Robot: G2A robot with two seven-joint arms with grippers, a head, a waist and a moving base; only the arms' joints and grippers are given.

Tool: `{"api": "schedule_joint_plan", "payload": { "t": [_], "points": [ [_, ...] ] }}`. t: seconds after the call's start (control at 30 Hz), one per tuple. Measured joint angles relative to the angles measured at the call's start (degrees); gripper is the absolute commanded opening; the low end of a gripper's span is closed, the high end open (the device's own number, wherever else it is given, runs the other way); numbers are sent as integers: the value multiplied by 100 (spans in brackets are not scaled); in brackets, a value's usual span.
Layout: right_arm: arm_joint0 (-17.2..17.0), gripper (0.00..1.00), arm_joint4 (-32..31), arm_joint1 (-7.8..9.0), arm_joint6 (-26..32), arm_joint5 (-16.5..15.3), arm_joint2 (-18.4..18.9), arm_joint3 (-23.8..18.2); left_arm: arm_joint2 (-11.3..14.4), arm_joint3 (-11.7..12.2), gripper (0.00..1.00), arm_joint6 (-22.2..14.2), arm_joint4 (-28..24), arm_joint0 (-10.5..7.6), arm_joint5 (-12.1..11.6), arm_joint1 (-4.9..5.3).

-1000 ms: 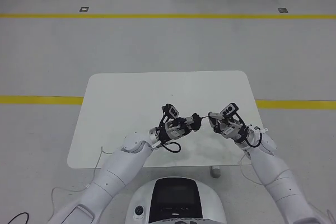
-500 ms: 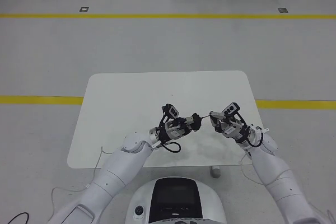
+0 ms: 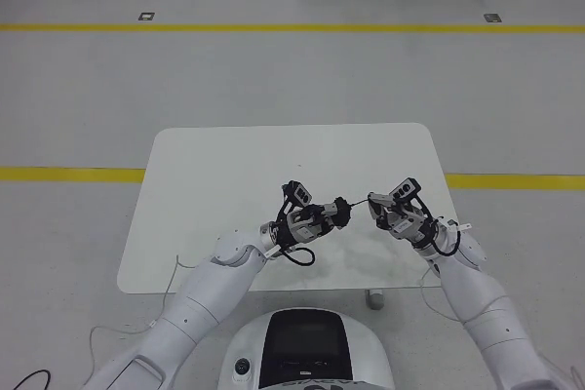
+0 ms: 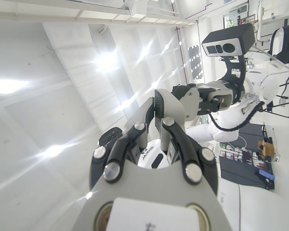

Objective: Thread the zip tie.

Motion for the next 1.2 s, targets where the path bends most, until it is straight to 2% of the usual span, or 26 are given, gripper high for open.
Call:
{"api": "schedule_joint_plan", "payload": {
  "t": [1.2],
  "points": [
    [18,0,-100,-13,-62,-1,145,55,0,0,0,0,0,0,0,0]
  ]
}}
